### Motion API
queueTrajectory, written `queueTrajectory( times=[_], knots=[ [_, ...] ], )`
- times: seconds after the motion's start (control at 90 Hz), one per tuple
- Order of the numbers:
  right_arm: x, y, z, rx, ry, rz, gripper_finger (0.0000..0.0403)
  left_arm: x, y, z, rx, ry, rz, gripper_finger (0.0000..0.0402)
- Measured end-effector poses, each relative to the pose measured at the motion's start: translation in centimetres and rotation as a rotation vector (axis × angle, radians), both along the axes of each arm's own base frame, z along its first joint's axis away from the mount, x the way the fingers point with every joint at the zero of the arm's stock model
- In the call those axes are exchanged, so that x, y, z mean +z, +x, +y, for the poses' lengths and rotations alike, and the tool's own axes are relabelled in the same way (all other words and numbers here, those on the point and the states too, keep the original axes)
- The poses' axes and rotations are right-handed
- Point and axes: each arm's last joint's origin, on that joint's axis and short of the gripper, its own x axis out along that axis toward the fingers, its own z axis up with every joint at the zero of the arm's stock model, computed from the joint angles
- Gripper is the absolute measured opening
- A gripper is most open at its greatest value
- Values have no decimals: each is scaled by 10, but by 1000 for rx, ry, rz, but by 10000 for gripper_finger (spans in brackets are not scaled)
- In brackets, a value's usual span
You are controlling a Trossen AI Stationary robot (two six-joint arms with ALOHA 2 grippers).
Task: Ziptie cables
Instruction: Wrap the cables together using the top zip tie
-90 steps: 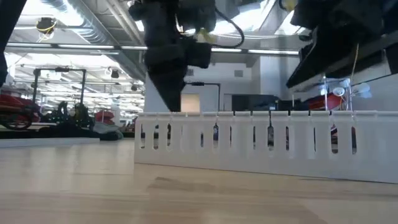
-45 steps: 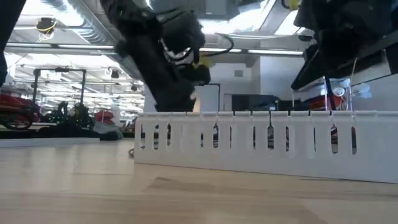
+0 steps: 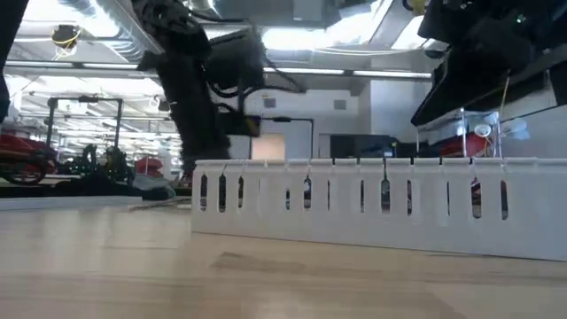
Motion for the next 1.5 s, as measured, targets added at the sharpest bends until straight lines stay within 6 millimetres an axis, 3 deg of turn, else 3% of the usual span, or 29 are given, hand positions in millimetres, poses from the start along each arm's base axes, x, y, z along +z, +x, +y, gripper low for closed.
queueTrajectory(
  times=[0.111, 0.211, 0.4, 0.556, 0.667, 0.767, 0.956, 1.133, 1.344, 1.5],
  knots=[
    [-1, -1, -3, -5, -57, 22, 239, 2, -14, 5, 69, 10, 95, 18],
    [-1, 1, -11, -4, -79, 44, 239, 2, -18, 8, 102, 9, 123, 9],
    [11, 4, -25, 17, -111, 51, 239, 10, -8, 8, 108, 1, 61, 53],
    [20, 15, -29, 61, -63, -51, 239, 34, 0, 6, 112, -35, -50, 106],
    [10, 28, -29, 109, 7, -150, 239, 55, 3, -3, 129, -86, -203, 140],
    [-9, 42, -30, 136, 55, -216, 239, 63, 11, -19, 141, -126, -371, 160],
    [-47, 70, -26, 126, 70, -190, 239, 47, 27, -47, 186, -237, -555, 170],
    [-73, 84, -29, 64, 63, -136, 239, 19, 43, -52, 273, -286, -628, 160],
    [-77, 86, -30, 44, 39, -117, 239, -11, 50, -40, 349, -238, -598, 145],
    [-78, 85, -30, 48, 33, -104, 239, -19, 49, -33, 357, -198, -543, 114]
  ],
)
